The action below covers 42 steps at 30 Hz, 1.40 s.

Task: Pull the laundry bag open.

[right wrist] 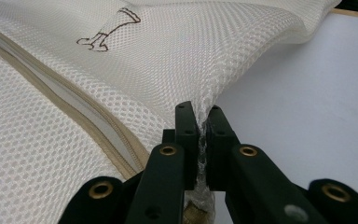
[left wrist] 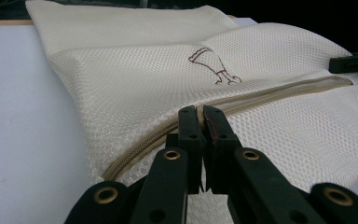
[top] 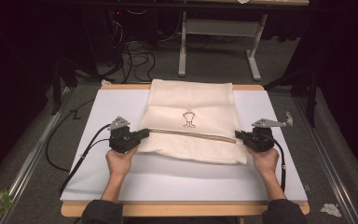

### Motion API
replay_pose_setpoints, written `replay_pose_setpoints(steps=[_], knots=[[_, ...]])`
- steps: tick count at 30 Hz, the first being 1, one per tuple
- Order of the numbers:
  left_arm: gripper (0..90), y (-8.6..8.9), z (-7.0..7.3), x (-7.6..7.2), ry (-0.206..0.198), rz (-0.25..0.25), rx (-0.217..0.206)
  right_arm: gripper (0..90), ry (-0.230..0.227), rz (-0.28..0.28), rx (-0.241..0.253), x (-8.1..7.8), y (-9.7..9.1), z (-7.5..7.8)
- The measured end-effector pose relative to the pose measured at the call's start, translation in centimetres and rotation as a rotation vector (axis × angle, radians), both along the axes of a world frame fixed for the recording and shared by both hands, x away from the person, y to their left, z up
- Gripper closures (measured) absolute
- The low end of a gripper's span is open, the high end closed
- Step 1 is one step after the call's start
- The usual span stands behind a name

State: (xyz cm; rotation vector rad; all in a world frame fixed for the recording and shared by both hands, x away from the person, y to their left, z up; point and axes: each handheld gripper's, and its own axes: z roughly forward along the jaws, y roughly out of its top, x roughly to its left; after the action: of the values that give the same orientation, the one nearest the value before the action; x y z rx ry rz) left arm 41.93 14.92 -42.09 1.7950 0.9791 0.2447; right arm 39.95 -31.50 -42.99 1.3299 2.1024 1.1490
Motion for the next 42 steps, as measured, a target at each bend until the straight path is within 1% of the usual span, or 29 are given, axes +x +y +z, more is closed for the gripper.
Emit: replay_pose_setpoints(steps=[4,7,9,10,11,17,23,25,27,29,32,34,35,37,42], knots=[[87.0,0.1,-0.2,0.0,0.009,0.004,0.006,87.3,0.004,-0.004,0.002,0.0,0.2,0.0],[87.0,0.2,-0.2,0.1,0.008,-0.001,0.010,87.3,-0.002,0.005,-0.003,0.0,0.2,0.1],[87.0,0.2,-0.2,0.2,0.007,0.009,0.022,87.3,-0.001,0.003,-0.004,0.0,0.2,0.1],[87.0,0.3,-0.2,0.2,0.010,0.011,0.019,87.4,-0.002,-0.002,-0.013,0.0,0.1,0.1],[86.9,0.6,-0.3,0.3,0.013,0.015,0.009,87.3,0.002,-0.004,-0.008,0.0,0.0,0.1],[87.0,1.5,-0.2,0.3,0.022,0.033,0.003,87.4,0.008,-0.006,-0.007,0.1,-0.2,0.1],[87.0,1.8,-0.1,0.4,0.017,0.043,-0.001,87.4,0.001,-0.004,-0.007,0.1,0.1,0.4],[87.0,2.0,0.0,0.3,0.012,0.048,-0.006,87.4,0.002,-0.007,-0.014,0.1,0.0,0.5],[87.0,2.3,0.0,0.3,0.007,0.054,0.002,87.4,0.001,-0.010,-0.010,0.1,-0.2,0.4],[87.0,2.4,-0.1,0.2,0.004,0.062,0.000,87.4,0.005,-0.010,-0.005,0.2,-0.2,0.3],[87.0,2.4,-0.2,0.2,0.007,0.065,0.015,87.4,0.004,-0.005,-0.008,0.2,-0.1,0.3],[87.0,2.5,-0.3,0.3,0.008,0.070,0.010,87.5,0.007,-0.002,-0.001,0.3,-0.2,0.3],[87.0,2.6,-0.3,0.3,0.011,0.073,0.011,87.5,0.008,-0.007,-0.005,0.4,-0.3,0.3],[87.0,2.6,-0.4,0.3,0.009,0.076,0.009,87.5,0.011,-0.012,0.001,0.5,-0.4,0.2],[87.0,2.7,-0.3,0.0,0.002,0.069,0.033,87.5,0.011,-0.015,0.002,0.5,-0.5,0.3]])
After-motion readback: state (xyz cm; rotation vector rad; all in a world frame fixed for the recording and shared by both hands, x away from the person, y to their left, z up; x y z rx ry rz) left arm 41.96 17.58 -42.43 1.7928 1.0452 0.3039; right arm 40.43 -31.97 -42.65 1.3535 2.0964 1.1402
